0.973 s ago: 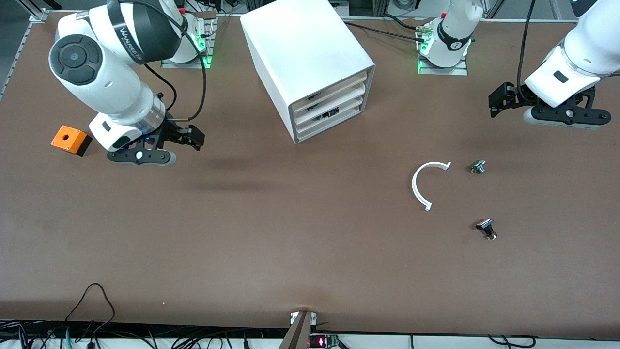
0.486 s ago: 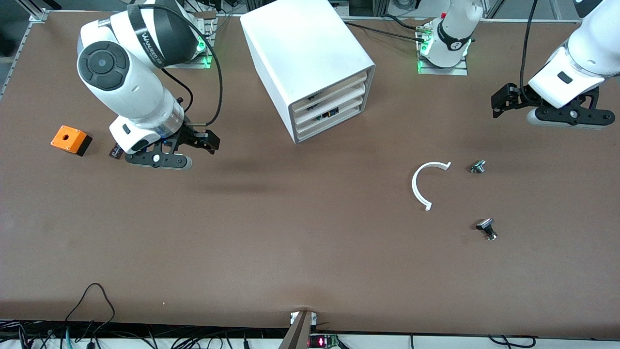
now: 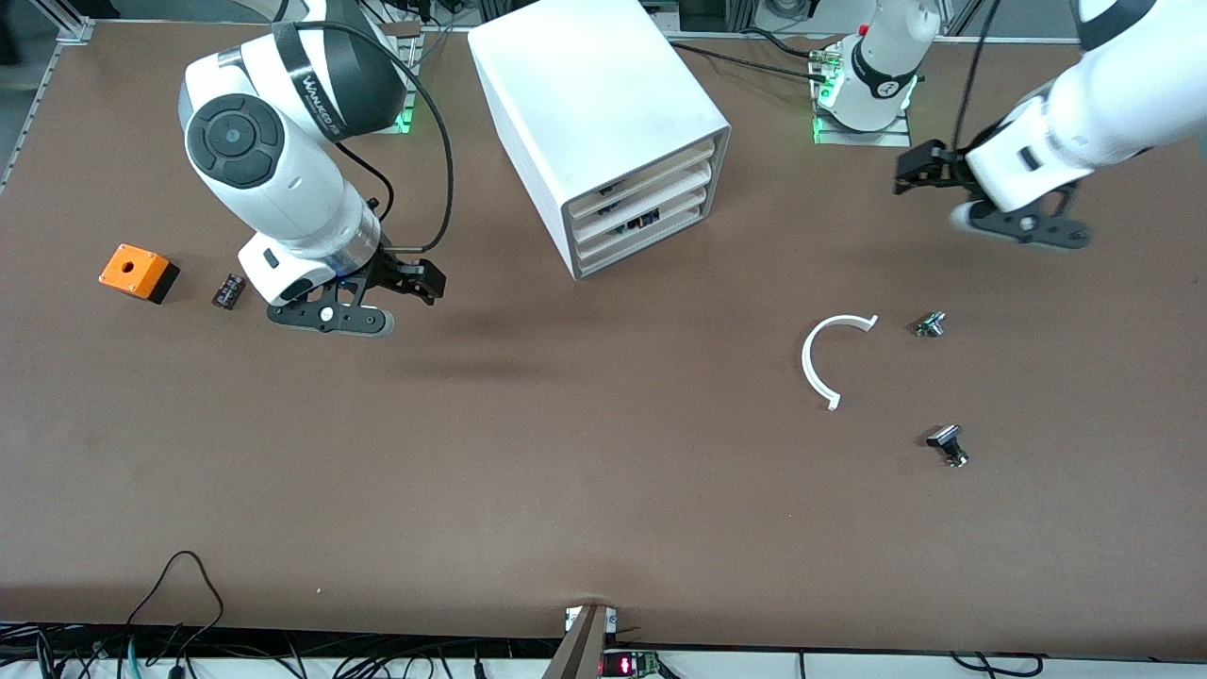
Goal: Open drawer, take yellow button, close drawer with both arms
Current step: 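Reach the left gripper to the drawer handle and grasp it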
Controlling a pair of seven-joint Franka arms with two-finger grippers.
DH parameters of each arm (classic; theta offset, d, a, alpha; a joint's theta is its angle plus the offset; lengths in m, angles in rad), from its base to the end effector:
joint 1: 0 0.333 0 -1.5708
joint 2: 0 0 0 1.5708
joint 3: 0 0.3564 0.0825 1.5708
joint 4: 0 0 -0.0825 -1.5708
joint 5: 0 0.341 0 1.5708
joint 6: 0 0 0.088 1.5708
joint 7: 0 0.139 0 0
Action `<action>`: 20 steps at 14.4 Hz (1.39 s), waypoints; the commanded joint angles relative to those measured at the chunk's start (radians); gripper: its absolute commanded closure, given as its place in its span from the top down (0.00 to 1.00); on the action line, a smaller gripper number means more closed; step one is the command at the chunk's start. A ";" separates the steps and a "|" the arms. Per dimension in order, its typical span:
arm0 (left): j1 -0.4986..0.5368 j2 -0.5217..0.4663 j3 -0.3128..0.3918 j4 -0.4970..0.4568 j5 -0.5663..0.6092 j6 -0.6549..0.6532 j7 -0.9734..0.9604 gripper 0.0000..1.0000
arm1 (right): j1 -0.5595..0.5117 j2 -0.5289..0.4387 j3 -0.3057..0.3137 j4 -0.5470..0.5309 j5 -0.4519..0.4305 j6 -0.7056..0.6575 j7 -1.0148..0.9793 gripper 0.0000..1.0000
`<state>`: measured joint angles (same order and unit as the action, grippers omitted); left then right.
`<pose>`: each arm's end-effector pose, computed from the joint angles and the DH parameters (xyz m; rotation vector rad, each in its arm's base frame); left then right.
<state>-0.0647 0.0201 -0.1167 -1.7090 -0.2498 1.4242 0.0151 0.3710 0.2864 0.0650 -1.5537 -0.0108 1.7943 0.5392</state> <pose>0.4678 -0.1230 0.5611 2.8635 -0.2806 -0.4710 0.5572 0.2531 0.4978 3.1226 -0.1606 -0.0682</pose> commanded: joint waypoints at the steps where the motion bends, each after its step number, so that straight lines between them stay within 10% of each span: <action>1: 0.017 0.116 0.002 0.014 -0.211 -0.012 0.150 0.97 | 0.014 0.023 -0.007 0.032 0.011 -0.004 0.013 1.00; 12: 0.003 0.182 0.000 -0.499 -0.899 0.163 0.922 0.77 | 0.052 0.054 -0.007 0.061 0.009 -0.001 0.114 1.00; 20: 0.002 0.204 -0.127 -0.626 -1.036 0.231 1.029 0.63 | 0.100 0.112 -0.007 0.142 0.009 0.016 0.192 1.00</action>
<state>-0.0637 0.2374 -0.2328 -2.3035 -1.2545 1.6414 1.0187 0.4515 0.3639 0.0649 -1.4712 -0.0108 1.8211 0.7060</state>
